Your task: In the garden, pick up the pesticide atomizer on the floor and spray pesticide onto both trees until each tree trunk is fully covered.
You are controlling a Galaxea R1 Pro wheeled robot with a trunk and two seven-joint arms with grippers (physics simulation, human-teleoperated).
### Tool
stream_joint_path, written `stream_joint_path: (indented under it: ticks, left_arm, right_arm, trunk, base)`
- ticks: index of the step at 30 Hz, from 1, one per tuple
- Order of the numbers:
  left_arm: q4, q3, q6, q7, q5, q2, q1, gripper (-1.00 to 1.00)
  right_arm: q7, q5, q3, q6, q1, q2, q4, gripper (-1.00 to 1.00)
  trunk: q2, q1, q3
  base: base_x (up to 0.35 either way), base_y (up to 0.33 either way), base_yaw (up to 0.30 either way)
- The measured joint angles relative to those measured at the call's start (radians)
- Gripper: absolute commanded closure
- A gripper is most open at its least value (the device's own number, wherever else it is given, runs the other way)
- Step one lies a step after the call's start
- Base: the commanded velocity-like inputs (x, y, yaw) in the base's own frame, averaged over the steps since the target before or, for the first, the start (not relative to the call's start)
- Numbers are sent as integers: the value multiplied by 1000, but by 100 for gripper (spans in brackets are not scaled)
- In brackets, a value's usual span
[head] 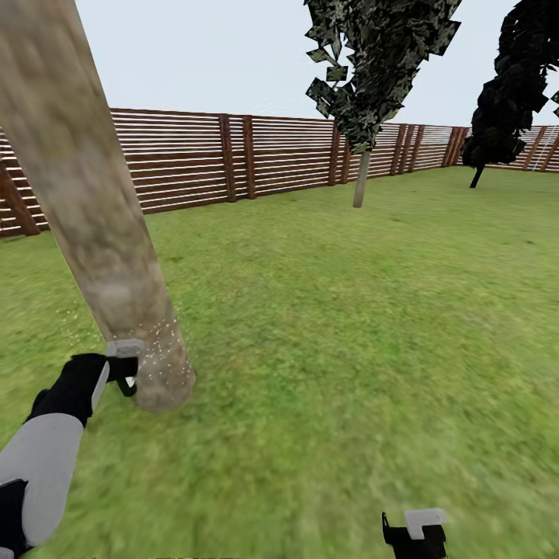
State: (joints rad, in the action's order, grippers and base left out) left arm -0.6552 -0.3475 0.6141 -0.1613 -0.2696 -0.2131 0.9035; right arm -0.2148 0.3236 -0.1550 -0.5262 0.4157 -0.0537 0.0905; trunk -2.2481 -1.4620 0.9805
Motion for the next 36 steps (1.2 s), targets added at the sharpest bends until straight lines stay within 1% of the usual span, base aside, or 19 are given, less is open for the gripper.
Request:
stream_joint_path:
  ticks: [2, 4, 5, 12, 13, 14, 15, 16, 18, 19, 20, 21, 22, 24, 25, 26, 28, 32, 36]
  left_arm:
    - [0, 0, 1, -4, -3, -25, 3, 100]
    - [1, 0, 2, -21, 1, -65, 3, 100]
    - [2, 1, 2, -40, 2, -72, 3, 100]
    - [10, 11, -16, -62, 1, -73, -24, 100]
    - [12, 14, -47, -63, 8, -73, -73, 100]
    - [21, 34, -165, -83, 1, -73, -168, 100]
    - [22, 59, -223, -127, -1, -74, -216, 100]
    - [20, 94, -301, -201, -2, -76, -253, 100]
    - [20, 142, -399, -278, -36, -76, -297, 100]
    - [24, 172, -437, -302, -92, -76, -313, 100]
    - [49, 200, -481, -316, -185, -74, -321, 100]
    - [67, 210, -511, -322, -216, -73, -323, 100]
    - [100, 243, -584, -365, -264, -72, -326, 100]
    - [125, 334, -643, -502, -315, -70, -327, 100]
    - [124, 386, -649, -543, -328, -67, -327, 100]
    - [119, 461, -649, -571, -341, -52, -326, 100]
    - [115, 506, -648, -583, -347, -26, -324, 100]
    - [115, 513, -650, -595, -349, -26, -329, 100]
    - [109, 529, -645, -612, -348, -19, -318, 100]
  right_arm:
    - [0, 0, 0, 0, 0, 0, 0, -100]
    - [0, 0, 1, 0, 0, 0, 0, -100]
    - [0, 0, 1, 0, 0, 0, 0, -100]
    - [0, 0, 1, 0, 0, 0, 0, -100]
    - [1, 0, 2, 0, 0, 1, 1, -100]
    - [4, 3, 5, 0, 0, 4, 4, -100]
    - [6, 7, 6, 1, 0, 4, 8, -100]
    - [8, 33, 21, 2, 0, 4, 19, -100]
    - [14, 126, 91, 3, 0, 4, 67, -100]
    - [47, 190, 134, 3, 0, 8, 104, -100]
    - [155, 235, 157, 3, 0, 14, 156, -100]
    - [215, 244, 160, 4, 0, 16, 182, -100]
    - [360, 253, 165, 22, 0, 23, 241, -100]
    - [552, 260, 168, 104, 0, 42, 317, -100]
    - [598, 268, 168, 127, 0, 48, 334, -100]
    - [659, 290, 169, 144, 2, 56, 354, -100]
    - [723, 310, 169, 150, 4, 60, 372, -100]
    - [721, 307, 157, 150, 5, 69, 373, -100]
    - [714, 309, 161, 149, 6, 62, 373, -100]
  trunk:
    - [0, 0, 0]
    - [0, 0, 0]
    - [0, 0, 0]
    - [0, 0, 0]
    - [0, 0, 0]
    - [0, 0, 0]
    - [0, 0, 0]
    - [0, 0, 0]
    - [0, 0, 0]
    - [0, 0, 0]
    - [0, 0, 0]
    - [0, 0, 0]
    - [0, 0, 0]
    - [0, 0, 0]
    - [0, 0, 0]
    - [0, 0, 0]
    - [0, 0, 0]
    - [0, 0, 0]
    - [0, 0, 0]
  base:
    - [0, 0, 261]
    - [0, 0, 273]
    - [0, 0, 275]
    - [0, 0, 138]
    - [0, 0, 0]
    - [0, 0, 0]
    - [0, 0, 0]
    - [0, 0, 0]
    - [0, 0, 0]
    - [0, 0, 0]
    - [0, 0, 0]
    - [0, 0, 0]
    - [0, 0, 0]
    - [0, 0, 0]
    - [0, 0, 0]
    - [0, 0, 0]
    - [0, 0, 0]
    - [0, 0, 0]
    - [0, 0, 0]
